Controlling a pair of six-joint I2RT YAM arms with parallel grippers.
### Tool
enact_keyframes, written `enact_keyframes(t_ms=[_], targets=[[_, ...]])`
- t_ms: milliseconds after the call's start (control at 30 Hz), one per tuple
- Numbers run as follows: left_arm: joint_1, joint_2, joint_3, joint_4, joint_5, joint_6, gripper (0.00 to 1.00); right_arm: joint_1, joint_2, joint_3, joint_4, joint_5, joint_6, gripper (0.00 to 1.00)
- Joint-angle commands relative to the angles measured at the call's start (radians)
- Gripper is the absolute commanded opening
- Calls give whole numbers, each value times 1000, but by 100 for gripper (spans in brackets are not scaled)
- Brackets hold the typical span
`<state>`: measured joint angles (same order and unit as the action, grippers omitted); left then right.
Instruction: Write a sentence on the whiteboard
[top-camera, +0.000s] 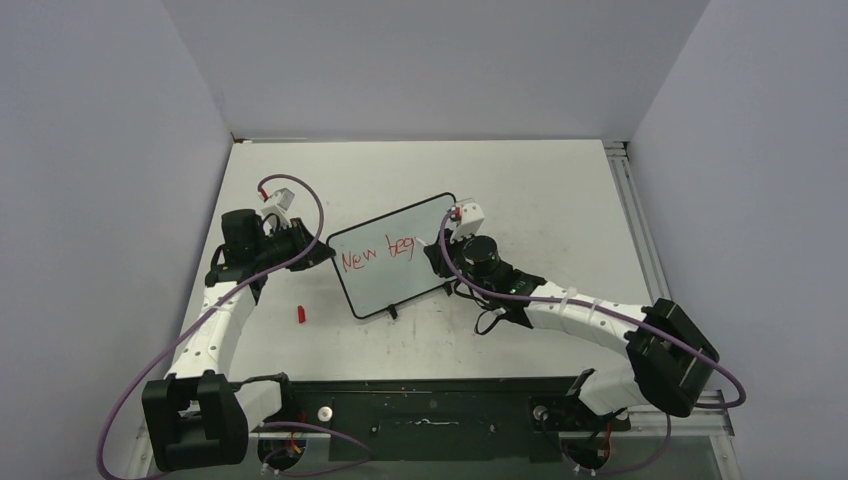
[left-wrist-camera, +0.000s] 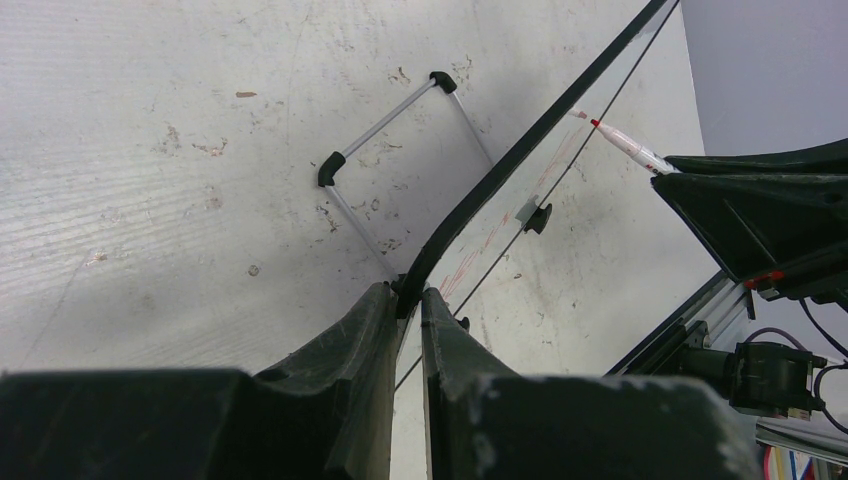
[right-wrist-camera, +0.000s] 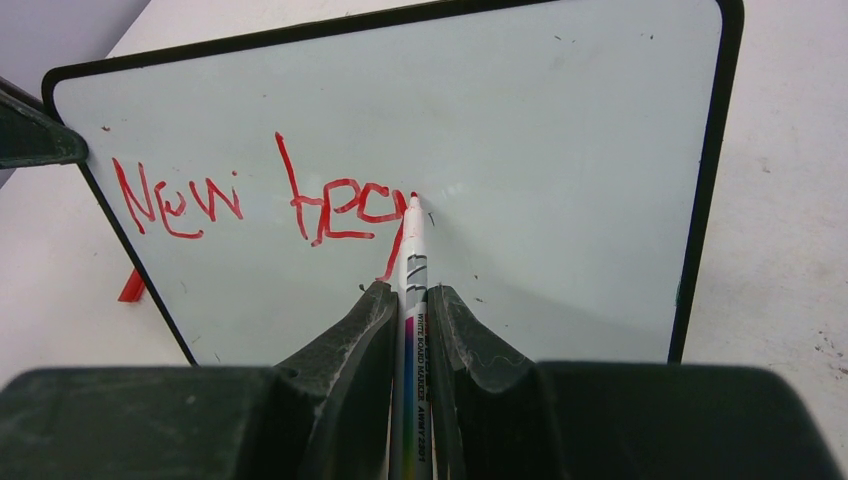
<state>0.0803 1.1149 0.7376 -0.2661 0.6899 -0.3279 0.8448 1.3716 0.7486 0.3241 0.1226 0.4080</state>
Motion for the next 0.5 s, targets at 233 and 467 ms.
enact_keyframes(t_ms=[233, 467], targets=[[-4, 6, 26, 14, 11, 7, 9, -3, 31, 47, 67, -1, 11, 5], [-3, 6, 26, 14, 9, 7, 9, -3, 50, 57, 53, 27, 15, 5]])
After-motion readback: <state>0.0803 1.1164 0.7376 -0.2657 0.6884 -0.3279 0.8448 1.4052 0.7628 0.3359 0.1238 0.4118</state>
